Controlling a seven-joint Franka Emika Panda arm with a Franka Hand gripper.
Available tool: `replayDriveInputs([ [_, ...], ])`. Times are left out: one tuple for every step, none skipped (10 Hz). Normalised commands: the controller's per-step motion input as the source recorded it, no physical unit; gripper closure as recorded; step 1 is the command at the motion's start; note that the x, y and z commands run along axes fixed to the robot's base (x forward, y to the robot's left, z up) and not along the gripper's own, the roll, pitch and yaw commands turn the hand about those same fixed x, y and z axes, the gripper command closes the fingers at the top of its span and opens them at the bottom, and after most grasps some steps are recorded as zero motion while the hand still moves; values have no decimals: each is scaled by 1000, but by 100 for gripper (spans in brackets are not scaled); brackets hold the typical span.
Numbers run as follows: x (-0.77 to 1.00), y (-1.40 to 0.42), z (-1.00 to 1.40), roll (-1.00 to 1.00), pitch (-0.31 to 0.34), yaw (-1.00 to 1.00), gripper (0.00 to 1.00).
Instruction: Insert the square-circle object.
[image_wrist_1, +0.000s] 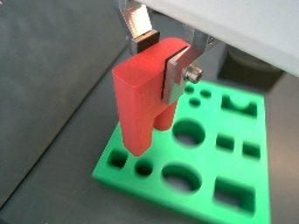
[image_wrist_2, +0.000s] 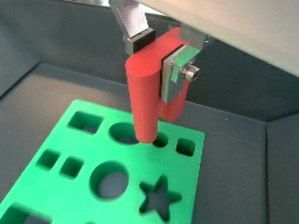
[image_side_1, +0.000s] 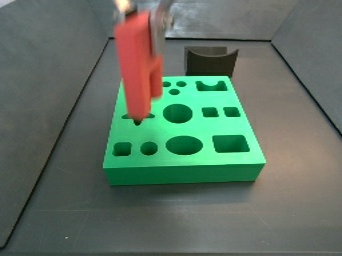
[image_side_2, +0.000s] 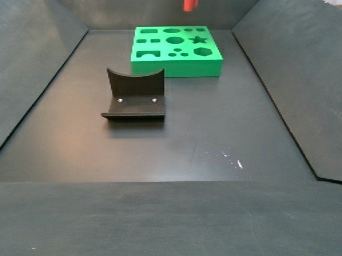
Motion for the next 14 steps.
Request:
replayDriveInputs([
  [0, -571, -231, 119, 10, -671, 100],
  [0, -317, -151, 181, 44, -806, 100],
  [-49, -234, -97, 201, 71, -843, 100],
  [-83, -180, -34, 220, 81, -863, 100],
  [-77, -137, 0, 243, 96, -837, 100],
  [-40, -126, 0, 250, 101, -800, 100],
  [-17, -123, 0, 254, 107, -777, 100],
  [-100, -43, -69, 263, 107, -857, 100],
  [-69, 0, -163, 137, 84, -983, 100],
  [-46, 0, -240, 70, 66, -1000, 100],
  [-20, 0, -294, 14, 60, -1000, 100],
  [57, 0, -169, -20, 4, -1000, 100],
  [497, 126, -109, -180, 30, -714, 100],
  [451, 126, -160, -157, 50, -729, 100],
])
